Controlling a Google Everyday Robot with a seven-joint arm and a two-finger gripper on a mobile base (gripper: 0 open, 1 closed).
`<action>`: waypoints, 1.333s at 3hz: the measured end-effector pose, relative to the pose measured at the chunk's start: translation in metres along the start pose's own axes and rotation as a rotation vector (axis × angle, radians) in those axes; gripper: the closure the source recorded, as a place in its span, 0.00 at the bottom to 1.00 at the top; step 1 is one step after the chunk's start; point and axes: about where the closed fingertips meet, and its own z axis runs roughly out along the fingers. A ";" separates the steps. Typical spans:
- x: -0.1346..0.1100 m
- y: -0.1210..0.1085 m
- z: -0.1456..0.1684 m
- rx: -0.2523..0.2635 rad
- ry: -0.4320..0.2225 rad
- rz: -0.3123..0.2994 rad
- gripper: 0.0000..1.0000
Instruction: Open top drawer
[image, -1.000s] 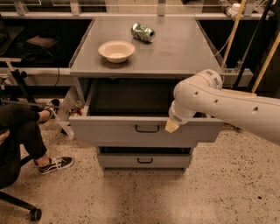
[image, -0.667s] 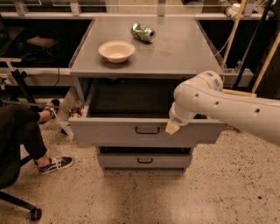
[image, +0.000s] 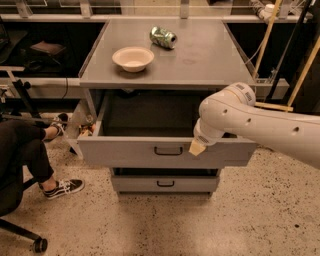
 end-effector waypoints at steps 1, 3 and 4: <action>0.000 0.000 -0.002 0.001 -0.001 0.000 1.00; 0.005 0.006 -0.007 0.015 -0.002 0.004 1.00; 0.011 0.013 -0.010 0.021 0.002 0.010 1.00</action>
Offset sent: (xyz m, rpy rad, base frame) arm -0.3295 -0.0744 -0.0526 -0.1510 -0.0469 -0.1871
